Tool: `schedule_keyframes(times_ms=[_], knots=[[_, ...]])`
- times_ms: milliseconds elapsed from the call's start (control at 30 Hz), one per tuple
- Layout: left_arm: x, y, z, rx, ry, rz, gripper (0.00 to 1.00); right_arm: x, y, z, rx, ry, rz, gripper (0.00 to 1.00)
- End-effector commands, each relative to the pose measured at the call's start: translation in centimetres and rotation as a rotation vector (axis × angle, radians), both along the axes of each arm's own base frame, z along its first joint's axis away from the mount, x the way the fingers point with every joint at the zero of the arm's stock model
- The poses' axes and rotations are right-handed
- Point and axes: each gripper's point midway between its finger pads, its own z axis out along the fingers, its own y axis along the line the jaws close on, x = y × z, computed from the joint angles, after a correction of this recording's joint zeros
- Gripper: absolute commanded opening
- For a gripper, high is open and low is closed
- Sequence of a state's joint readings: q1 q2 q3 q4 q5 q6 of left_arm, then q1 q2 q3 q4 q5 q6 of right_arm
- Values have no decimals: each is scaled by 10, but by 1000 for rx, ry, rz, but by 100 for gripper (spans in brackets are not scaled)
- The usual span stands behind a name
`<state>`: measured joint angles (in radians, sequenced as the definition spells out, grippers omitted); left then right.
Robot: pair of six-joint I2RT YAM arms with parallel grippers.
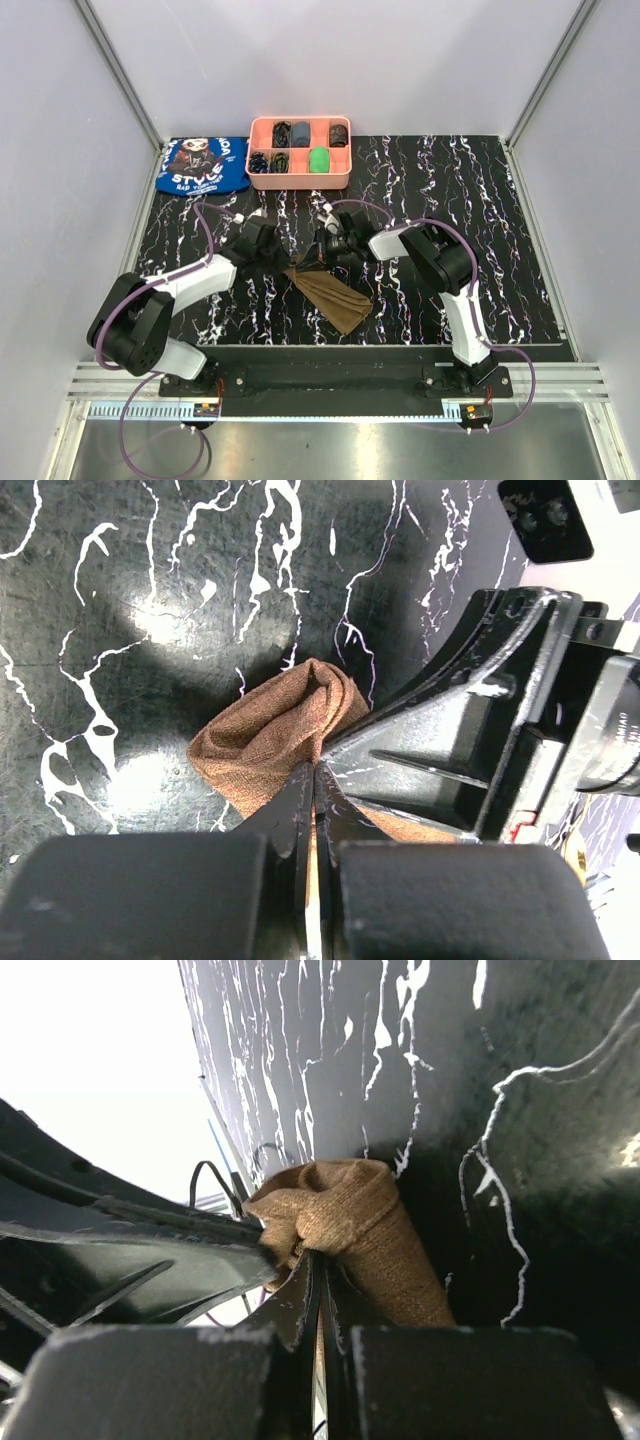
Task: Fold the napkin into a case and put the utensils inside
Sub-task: Smooth out the smaller rectangle-folded napkin at the center of the board.
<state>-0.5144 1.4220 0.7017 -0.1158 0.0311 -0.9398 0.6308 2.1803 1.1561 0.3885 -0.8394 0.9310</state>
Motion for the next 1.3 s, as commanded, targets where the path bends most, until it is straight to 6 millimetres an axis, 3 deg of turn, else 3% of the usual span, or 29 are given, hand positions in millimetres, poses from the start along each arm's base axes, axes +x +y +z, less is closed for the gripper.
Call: schedule_keyframes(times_ms=[0,333,500,667,800,833,1000,1067,1200,1267], knots=[[4,-8,5,-36,-36,-13,0,-6,12,36,63,-64,39,0],[2,-10,0,-25,-26,-41,0,-37,29,17,58,-15,121,0],[-4,-5,-33,27,38,-48,0,-37,31,-15,-3,25,163,0],[-11,0,-52,50,74,-42,0,-27,17,6,-51,-53,123,1],[-6,0,-42,45,33,-36,0,-14,-1,31,-129,-148,86,9],[-5,0,-38,44,18,-39,0,-13,-3,43,-137,-170,86,15],[-4,0,-27,44,6,-54,2,-16,-24,55,-226,-210,88,21],[-3,-2,-21,44,0,-66,9,-21,-32,62,-258,-237,104,27],[-2,-3,5,32,-51,-90,37,-23,-65,63,-409,-329,96,41],[-4,-2,18,38,-61,-107,41,-29,-83,56,-493,-347,116,50]])
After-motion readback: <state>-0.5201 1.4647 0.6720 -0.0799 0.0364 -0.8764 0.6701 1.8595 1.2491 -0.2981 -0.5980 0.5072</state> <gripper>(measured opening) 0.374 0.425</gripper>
